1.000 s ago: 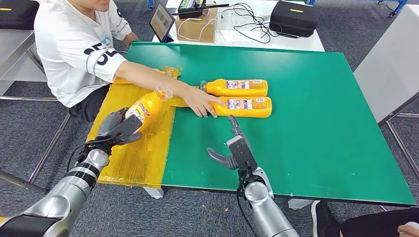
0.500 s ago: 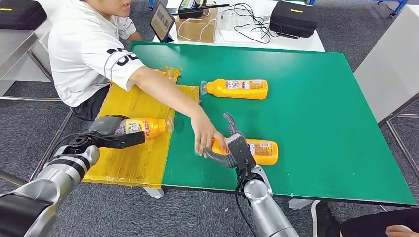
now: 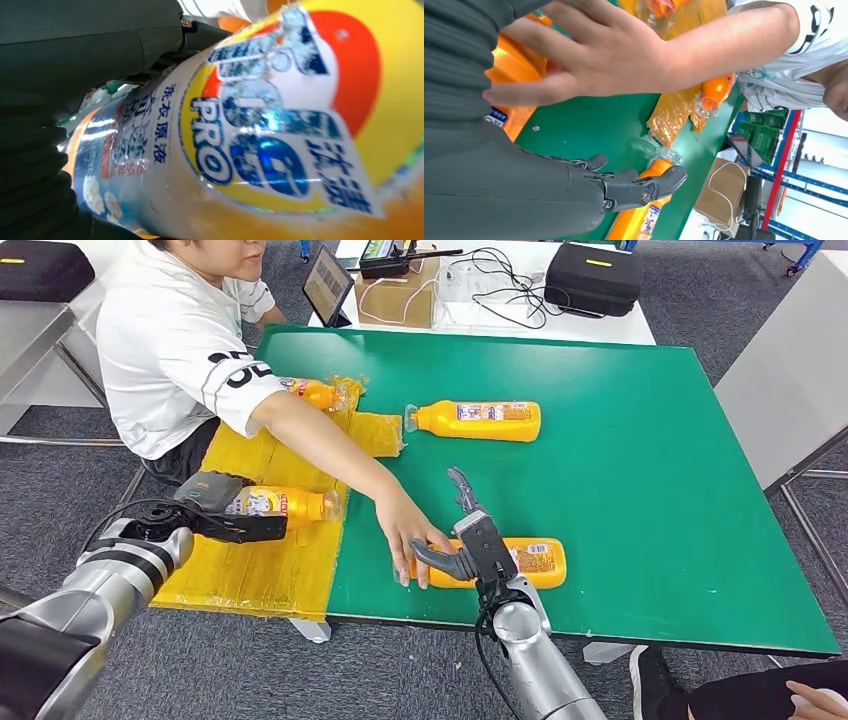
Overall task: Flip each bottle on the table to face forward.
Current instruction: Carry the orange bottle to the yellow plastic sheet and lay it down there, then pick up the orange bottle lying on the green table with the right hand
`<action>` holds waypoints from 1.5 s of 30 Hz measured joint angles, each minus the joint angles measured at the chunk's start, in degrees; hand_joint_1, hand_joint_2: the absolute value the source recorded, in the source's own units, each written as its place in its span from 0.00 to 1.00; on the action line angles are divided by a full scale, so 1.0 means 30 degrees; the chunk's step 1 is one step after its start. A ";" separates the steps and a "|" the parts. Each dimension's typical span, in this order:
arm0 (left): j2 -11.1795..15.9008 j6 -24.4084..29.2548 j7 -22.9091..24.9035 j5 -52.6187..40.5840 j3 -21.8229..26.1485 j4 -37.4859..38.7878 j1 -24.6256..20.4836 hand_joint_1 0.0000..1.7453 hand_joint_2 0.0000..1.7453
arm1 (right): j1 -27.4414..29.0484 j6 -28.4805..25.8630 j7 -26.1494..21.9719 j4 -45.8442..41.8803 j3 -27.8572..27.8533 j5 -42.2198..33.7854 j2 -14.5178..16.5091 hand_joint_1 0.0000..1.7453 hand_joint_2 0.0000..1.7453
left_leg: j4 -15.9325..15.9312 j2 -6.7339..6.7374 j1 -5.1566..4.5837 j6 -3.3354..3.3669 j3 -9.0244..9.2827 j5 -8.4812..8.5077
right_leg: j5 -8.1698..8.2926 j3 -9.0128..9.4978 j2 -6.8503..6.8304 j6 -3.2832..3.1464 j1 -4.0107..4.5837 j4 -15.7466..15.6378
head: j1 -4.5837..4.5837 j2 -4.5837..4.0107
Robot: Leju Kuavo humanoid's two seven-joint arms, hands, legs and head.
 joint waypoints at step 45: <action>-0.1216 0.4798 -0.9934 0.9393 0.8898 -0.4362 0.5758 0.00 1.00 | -0.0643 -0.1113 0.2140 0.0829 0.1306 0.4911 -0.2102 0.00 1.00 | 0.0005 -0.0018 -0.0007 -0.0031 -0.0034 0.0023 | -0.0005 -0.0053 -0.0009 -0.0006 -0.0003 0.0018 | 0.0002 0.0002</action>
